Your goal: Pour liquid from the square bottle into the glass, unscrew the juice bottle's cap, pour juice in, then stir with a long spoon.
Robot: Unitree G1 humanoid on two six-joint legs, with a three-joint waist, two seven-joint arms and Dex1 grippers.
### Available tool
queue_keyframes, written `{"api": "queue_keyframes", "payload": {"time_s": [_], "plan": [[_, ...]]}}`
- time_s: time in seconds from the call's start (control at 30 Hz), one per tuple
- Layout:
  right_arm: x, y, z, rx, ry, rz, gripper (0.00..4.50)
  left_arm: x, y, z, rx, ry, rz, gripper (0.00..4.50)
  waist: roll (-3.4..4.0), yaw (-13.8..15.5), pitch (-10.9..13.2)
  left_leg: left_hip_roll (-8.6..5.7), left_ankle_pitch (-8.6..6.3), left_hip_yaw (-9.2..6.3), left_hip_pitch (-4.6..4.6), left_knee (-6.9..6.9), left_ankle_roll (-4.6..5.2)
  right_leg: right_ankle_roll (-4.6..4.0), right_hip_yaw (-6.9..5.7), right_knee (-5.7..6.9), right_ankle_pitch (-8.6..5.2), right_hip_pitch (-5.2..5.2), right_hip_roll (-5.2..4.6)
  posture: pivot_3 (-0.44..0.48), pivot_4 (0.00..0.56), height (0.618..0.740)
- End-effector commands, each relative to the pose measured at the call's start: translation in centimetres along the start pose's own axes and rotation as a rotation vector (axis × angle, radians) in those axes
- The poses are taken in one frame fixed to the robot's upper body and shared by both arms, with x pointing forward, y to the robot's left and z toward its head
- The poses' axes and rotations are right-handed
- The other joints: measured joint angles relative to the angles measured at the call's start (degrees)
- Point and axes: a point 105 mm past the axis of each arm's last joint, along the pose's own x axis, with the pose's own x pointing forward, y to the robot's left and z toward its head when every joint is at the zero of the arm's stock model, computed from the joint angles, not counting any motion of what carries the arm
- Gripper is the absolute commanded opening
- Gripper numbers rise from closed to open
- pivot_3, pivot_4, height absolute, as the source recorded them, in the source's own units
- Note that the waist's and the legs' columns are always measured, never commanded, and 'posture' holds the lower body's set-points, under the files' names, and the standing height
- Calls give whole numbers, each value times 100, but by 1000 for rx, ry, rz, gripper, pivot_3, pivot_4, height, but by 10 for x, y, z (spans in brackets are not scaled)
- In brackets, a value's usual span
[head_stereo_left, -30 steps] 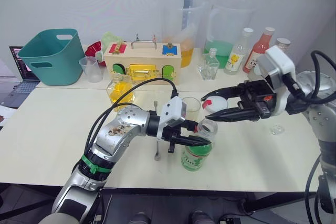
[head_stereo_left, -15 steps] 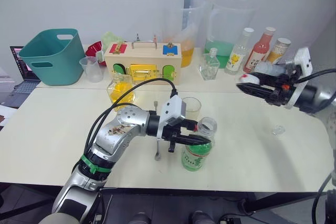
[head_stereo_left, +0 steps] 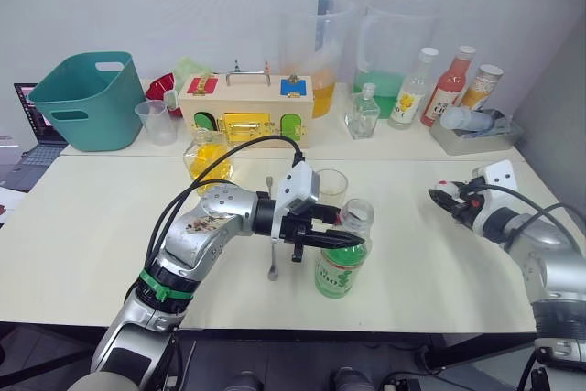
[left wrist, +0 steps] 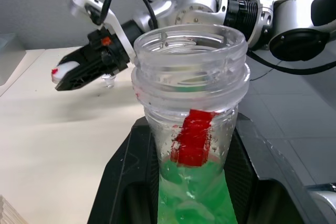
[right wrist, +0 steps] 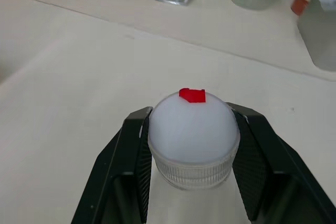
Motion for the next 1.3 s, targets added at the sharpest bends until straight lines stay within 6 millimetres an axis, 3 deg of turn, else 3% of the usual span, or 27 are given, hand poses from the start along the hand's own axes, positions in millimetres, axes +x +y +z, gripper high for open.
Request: {"api": "queue_keyframes", "payload": {"time_s": [0.03, 0.43, 0.53, 0.67, 0.7, 0.87, 0.97, 1.1, 1.2, 1.3], "plan": [[1, -7, -1, -17, -30, -57, 1599, -7, 5, 2, 14, 13, 36, 1185, 0, -14, 0, 0, 0, 0, 0, -1, 0, 0, 1, 0, 0, 0, 0, 0, 150, 740], [8, -1, -40, 74, 33, -75, 1599, -6, 5, 1, 14, 14, 33, 1185, 2, -90, 0, -1, 0, -1, 2, -2, -1, 0, 1, 3, 0, 2, 0, 0, 150, 740], [7, -3, -44, 74, 40, -92, 2943, -6, 5, 2, 14, 15, 30, 1185, 2, -100, -1, 0, 0, -1, 3, -2, -1, 0, 1, 4, 0, 2, 0, 0, 150, 740], [6, -3, -21, 64, -32, -81, 4342, -7, 5, 2, 0, 7, 30, 1185, 3, -111, 0, 0, 1, -1, 3, -2, -1, 0, 1, 5, 0, 2, 0, 0, 150, 740], [6, -3, -16, 62, -47, -77, 4462, -7, 5, 2, 1, 9, 31, 1185, 3, -116, 0, -1, 1, -1, 3, -2, -1, 0, 1, 6, 0, 1, 0, 0, 150, 740], [-2, -5, 47, 41, -196, -54, 4462, -8, 6, 3, 3, 6, 35, 1185, 7, -122, 2, -1, 1, -2, 3, -2, -1, 0, 1, 11, 0, 0, 0, 0, 150, 740], [-6, -5, 60, 48, -220, -48, 4462, -9, 7, 4, 2, 2, 38, 1185, 7, -121, 2, 0, 1, -3, 3, -2, -1, 0, 1, 15, 0, 0, 1, 0, 150, 740], [-28, -19, 117, -17, -311, -40, 4462, -12, 9, 7, 0, -10, 49, 1185, 16, -119, 7, -3, 1, -4, 0, -1, -1, 0, 1, 15, 0, -1, -1, 0, 150, 740], [-43, -20, 138, -91, -317, 5, 4462, -15, 11, 10, 2, -22, 67, 1185, 21, -115, 7, -3, 1, -3, -3, -2, -1, 0, 1, 13, 0, -5, -2, 0, 150, 740], [-50, -10, 142, -148, -297, 75, 4462, -20, 14, 13, 2, -33, 83, 1185, 19, -135, 7, -1, 0, -5, -1, -6, 0, 0, 0, 13, 0, -5, 1, 0, 150, 740]]}}
